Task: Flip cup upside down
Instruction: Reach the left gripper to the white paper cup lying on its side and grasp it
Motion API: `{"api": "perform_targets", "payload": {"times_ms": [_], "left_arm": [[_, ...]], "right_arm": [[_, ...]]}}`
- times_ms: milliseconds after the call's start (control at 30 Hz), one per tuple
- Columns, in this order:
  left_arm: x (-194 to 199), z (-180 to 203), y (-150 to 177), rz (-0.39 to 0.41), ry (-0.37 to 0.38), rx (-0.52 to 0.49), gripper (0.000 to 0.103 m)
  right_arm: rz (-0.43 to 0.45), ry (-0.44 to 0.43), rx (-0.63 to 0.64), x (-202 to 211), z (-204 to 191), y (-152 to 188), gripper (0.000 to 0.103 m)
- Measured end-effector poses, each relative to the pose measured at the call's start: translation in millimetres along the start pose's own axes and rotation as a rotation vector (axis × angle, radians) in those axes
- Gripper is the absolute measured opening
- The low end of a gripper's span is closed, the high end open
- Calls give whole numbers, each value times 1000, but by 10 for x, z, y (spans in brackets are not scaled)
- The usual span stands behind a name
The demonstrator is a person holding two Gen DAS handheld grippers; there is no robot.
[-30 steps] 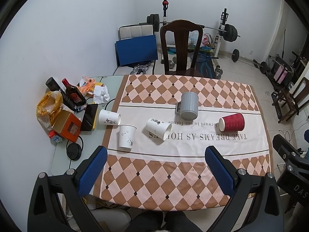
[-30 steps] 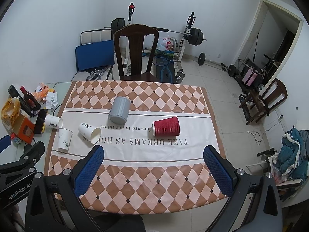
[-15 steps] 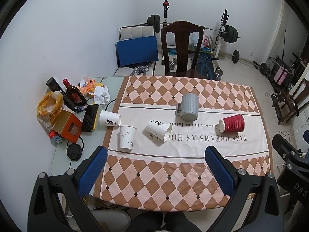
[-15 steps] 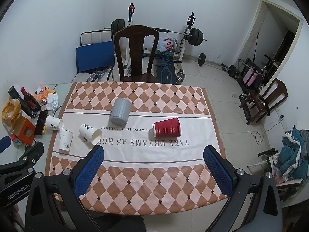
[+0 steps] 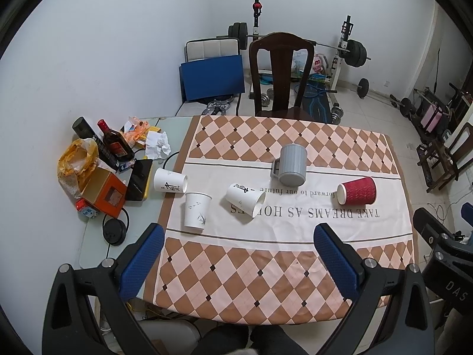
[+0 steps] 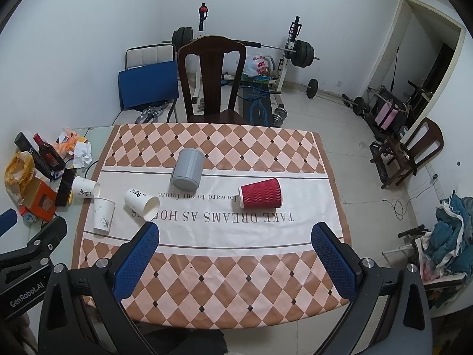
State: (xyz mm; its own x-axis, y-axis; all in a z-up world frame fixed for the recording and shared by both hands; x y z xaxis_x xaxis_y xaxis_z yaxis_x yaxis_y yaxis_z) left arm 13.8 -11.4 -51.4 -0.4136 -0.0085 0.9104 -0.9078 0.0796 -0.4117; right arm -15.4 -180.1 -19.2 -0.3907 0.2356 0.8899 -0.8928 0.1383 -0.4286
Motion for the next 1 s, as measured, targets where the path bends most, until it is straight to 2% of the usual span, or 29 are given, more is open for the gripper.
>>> {"api": "perform_targets", "payload": {"times_ms": [67,133,200,300,367,433,467,567,667,767,933,967,1000], "left_arm": [[-129,-115,-156,-3,2,2,103],[-289,-131,-229,10,-27,-23,103],[-485,-135,-281,23,-84,-69,103],[-925,-126,-360,13,-201,-202,103],[-1311,-59,-372,-1,-308,-358,103],[-1709,18,-343,-29,-398,-538,103],[-1841,29,-341,-40,-418,-603,103],[-2423,204,-218,-79,-517,-914,103],[-2796,329,-115,-109,-535,-1115,103],[-3035,458,-66,-129,-517,-1245,97],[-3349,632,-12,-158,-472,-1344,91],[-3401,672,-8,-161,-460,-1355,85],[-3430,700,-10,-163,-449,-1361,75]], "right_arm": [[-8,-10,-9,-81,-53,-33,103],[-22,-15,-5,-270,-72,-59,103],[-71,6,19,-565,-109,-80,103],[-193,5,44,-1163,-179,-55,103],[-277,1,65,-1584,-199,25,100],[-354,14,89,-1998,-217,143,92],[-394,16,99,-2189,-240,197,92],[-506,10,116,-2734,-288,376,91],[-574,33,141,-3137,-342,497,91],[-615,42,152,-3357,-352,541,91],[-654,48,181,-3578,-404,549,91],[-657,49,188,-3609,-419,553,91],[-662,50,193,-3633,-426,546,91]]}}
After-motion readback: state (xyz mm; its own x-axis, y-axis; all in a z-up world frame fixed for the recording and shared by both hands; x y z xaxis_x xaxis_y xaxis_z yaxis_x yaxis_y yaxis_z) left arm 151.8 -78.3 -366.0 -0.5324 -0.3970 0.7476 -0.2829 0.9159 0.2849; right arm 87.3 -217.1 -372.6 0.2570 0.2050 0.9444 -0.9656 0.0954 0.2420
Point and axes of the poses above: each gripper's, at about its wrist camera, not at the fingertips, and x roughly against the way its jaws point, z to its right, y to its underside, the point moved 4 cm from there along -x, roughly the way its jaws point, and after that the axes turned 8 degrees about -z, right-handed, at the moved point
